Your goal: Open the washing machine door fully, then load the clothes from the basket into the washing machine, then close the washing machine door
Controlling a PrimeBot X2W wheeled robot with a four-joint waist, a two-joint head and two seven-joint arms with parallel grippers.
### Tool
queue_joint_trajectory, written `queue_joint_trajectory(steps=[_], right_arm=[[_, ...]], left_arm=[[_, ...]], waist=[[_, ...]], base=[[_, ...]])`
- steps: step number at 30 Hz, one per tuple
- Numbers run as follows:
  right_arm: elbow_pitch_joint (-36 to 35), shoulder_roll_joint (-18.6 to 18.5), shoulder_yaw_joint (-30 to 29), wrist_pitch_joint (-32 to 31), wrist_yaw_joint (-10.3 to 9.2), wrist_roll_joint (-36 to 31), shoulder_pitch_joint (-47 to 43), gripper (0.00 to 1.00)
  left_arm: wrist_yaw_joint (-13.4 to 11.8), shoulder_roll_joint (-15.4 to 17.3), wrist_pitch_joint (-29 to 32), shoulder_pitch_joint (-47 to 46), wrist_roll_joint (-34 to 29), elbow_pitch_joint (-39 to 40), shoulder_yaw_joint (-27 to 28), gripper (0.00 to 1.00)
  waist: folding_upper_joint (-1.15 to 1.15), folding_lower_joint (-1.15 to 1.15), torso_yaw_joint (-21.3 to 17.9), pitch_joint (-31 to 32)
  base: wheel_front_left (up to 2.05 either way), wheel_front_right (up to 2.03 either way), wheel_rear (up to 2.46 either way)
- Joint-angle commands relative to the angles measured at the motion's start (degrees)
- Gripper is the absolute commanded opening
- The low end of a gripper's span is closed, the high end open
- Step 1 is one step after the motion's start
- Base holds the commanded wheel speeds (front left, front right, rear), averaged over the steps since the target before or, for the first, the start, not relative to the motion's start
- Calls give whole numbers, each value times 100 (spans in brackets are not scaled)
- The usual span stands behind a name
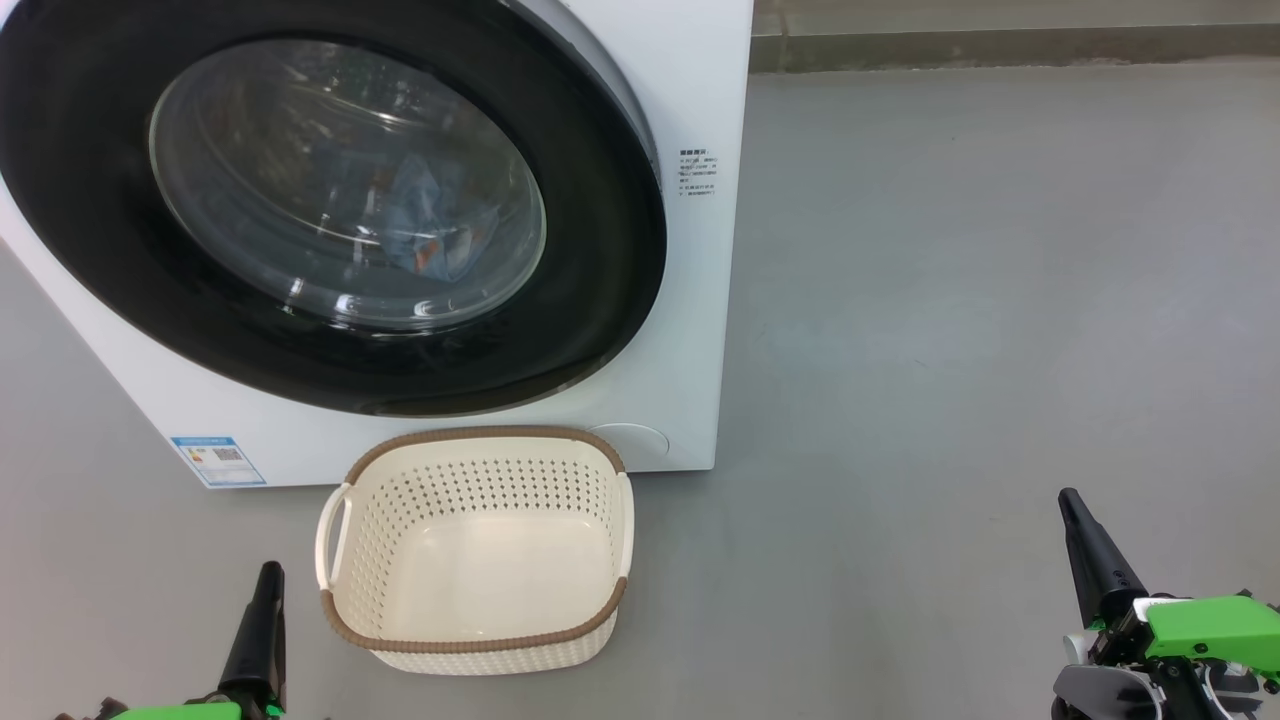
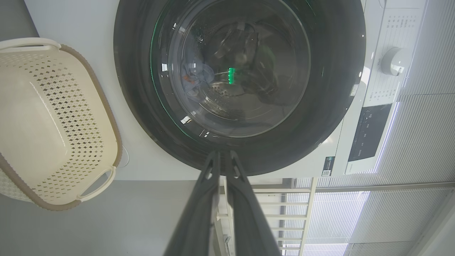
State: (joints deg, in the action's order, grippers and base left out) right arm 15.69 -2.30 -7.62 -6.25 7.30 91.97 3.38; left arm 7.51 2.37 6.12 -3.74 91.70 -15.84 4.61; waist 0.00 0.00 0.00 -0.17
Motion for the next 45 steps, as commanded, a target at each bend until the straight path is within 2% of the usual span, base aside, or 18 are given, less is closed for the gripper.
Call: queue_joint_trajectory(steps=[1,45], right_arm=[[-166,-58,111,-23,19,20,282,0],[-166,-58,111,-23,19,21,282,0]], left_arm=[[-2,51,35,-245,48,180,190,0],[-2,51,35,-245,48,180,190,0]], waist=[[0,0,0,0],[0,0,0,0]], base=[[0,0,0],[0,0,0]])
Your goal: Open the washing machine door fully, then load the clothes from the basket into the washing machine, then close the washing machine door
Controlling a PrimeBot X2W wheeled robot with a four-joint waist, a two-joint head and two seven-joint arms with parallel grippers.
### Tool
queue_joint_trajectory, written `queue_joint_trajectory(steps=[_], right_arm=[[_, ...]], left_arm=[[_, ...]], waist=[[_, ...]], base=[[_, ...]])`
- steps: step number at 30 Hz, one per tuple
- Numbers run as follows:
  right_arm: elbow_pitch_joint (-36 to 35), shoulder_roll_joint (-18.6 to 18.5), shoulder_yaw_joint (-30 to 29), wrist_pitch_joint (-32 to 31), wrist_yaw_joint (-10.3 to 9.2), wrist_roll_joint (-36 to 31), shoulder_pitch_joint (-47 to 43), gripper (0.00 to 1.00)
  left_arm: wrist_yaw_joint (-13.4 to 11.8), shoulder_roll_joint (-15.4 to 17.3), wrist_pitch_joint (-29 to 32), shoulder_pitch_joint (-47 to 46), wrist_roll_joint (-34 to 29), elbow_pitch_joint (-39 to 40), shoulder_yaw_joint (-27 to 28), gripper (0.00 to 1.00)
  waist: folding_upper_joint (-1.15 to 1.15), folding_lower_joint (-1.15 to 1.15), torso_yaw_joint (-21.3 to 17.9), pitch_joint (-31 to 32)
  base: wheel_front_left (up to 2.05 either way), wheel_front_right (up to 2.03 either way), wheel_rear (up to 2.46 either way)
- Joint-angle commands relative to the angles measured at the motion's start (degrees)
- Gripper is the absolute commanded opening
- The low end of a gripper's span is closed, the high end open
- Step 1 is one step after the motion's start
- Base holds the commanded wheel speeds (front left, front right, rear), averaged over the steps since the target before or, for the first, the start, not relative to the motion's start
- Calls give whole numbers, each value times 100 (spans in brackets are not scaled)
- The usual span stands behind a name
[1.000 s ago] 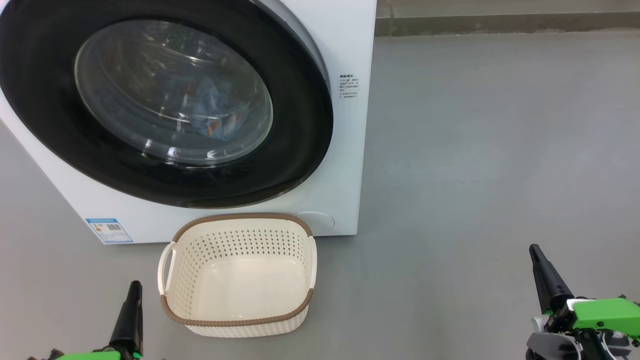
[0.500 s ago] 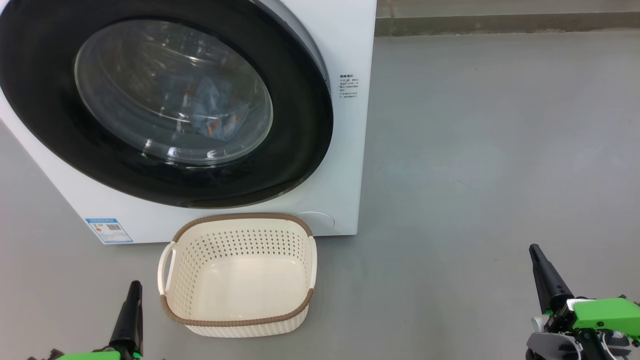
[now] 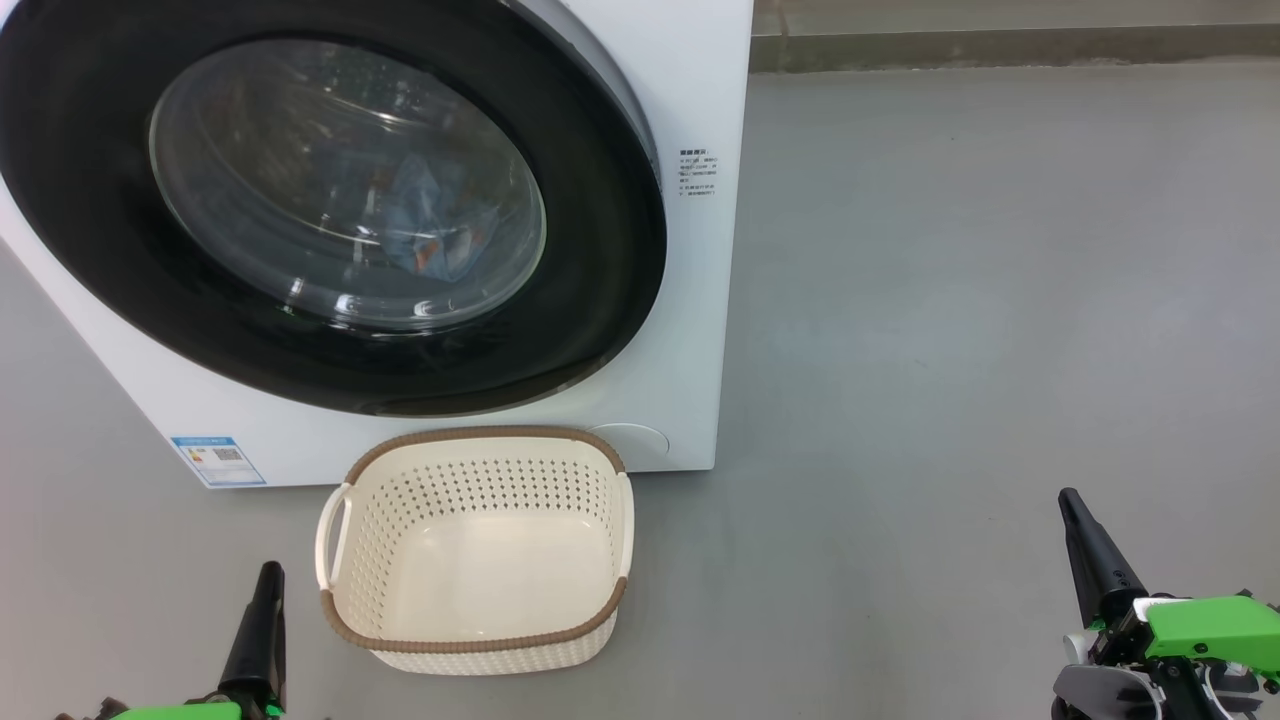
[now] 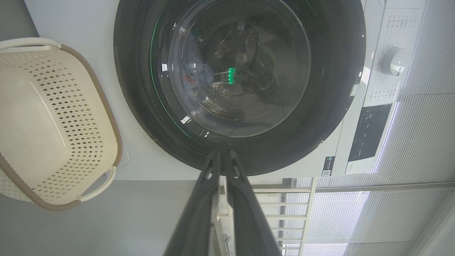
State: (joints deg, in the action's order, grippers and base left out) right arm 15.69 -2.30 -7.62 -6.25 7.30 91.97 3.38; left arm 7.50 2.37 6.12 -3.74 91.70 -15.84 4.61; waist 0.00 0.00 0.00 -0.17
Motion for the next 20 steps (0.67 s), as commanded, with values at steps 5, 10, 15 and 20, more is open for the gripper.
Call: queue_joint_trajectory(steps=[5,10,15,20], right_arm=[[-166,-58,111,-23,19,21,282,0],[-166,-58,111,-23,19,21,282,0],[-166,-58,111,-23,19,21,282,0],[-166,-58,111,-23,19,21,282,0]], left_arm=[[-1,51,35,-245,48,180,190,0],[-1,51,35,-245,48,180,190,0],[-1,51,35,-245,48,180,190,0],[-1,51,35,-245,48,180,190,0]], waist=[[0,0,0,0],[0,0,0,0],[0,0,0,0],[0,0,0,0]], base=[[0,0,0],[0,0,0],[0,0,0],[0,0,0]])
